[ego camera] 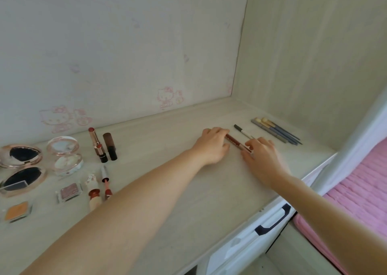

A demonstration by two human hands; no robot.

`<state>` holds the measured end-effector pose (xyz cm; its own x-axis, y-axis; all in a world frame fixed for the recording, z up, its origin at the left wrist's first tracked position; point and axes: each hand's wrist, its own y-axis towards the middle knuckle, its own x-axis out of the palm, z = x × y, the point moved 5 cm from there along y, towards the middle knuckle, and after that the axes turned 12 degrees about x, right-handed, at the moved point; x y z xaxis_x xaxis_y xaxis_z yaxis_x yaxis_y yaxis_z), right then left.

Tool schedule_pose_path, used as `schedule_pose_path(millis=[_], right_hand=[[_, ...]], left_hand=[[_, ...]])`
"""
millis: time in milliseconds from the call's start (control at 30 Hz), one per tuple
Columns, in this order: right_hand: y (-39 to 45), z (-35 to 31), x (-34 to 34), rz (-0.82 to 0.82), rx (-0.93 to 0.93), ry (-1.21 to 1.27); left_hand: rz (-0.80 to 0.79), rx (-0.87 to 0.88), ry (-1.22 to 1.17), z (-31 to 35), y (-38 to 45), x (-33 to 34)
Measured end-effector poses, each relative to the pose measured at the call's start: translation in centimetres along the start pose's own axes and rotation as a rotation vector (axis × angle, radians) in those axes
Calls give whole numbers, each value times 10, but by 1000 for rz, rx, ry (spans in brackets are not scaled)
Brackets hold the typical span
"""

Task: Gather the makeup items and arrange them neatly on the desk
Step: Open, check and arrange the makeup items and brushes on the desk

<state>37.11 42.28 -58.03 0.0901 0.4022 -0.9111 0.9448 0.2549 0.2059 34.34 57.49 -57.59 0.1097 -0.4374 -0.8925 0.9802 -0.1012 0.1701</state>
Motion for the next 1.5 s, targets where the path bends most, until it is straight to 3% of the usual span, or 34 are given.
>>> schedule_pose_path(millis=[233,600,1167,1500], right_hand=[[7,4,3,34,-10,-41],[-11,-5,-2,-2,-43,29],[-76,-94,-23,-383,132,843],[-122,-174,-13,-566,56,949]], left_hand=[[-85,22,24,-13,16,17],[50,153,90,-13,-19,-5],[378,90,-190,-23,-165,-90],[475,-11,-219,-37,-268,-122]])
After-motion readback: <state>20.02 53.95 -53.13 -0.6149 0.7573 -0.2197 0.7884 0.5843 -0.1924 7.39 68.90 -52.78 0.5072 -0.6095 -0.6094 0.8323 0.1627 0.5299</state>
